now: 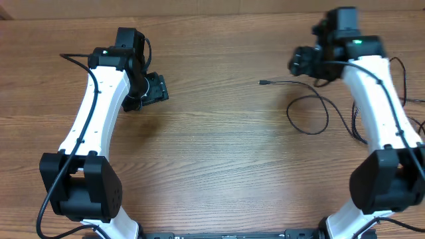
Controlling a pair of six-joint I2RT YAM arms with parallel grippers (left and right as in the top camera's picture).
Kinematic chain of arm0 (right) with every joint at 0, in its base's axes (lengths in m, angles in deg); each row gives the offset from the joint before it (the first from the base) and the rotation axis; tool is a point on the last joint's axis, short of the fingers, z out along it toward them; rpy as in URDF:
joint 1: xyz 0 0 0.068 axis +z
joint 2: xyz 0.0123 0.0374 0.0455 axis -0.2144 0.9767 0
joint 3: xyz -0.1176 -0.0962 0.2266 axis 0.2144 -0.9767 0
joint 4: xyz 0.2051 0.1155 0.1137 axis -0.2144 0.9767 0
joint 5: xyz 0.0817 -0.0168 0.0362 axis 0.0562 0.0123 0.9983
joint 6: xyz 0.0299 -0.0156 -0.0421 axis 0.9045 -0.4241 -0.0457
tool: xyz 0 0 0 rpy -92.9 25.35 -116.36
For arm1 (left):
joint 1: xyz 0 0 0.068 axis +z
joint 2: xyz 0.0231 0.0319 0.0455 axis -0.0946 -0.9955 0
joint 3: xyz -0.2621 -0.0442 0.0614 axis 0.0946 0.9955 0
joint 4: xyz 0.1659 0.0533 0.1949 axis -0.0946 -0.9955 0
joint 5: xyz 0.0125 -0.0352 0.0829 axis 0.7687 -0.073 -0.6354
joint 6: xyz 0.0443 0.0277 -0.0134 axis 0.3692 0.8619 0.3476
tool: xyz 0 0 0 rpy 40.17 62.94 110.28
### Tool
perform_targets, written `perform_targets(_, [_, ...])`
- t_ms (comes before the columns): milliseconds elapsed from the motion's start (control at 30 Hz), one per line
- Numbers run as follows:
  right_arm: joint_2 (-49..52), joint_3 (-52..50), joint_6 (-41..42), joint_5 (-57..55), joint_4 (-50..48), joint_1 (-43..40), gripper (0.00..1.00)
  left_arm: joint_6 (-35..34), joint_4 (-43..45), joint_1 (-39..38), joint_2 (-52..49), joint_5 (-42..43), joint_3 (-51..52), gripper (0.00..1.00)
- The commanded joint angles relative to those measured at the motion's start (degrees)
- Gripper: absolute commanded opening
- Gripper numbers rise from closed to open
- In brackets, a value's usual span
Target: Untangle cables
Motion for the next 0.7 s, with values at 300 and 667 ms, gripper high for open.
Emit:
perform_targets(300, [3.4,-0.2,35.9,-10.5,-14.1,4.2,0.88,-0.6,0.0,-0.2,0.6,1.5,-0.7,0.74])
perform_targets(667, [10.3,-0.2,46.1,-2.0,-15.7,4.4,0.98,-0.6,0.0,-0.2,0.6,1.5,-0.7,0.74])
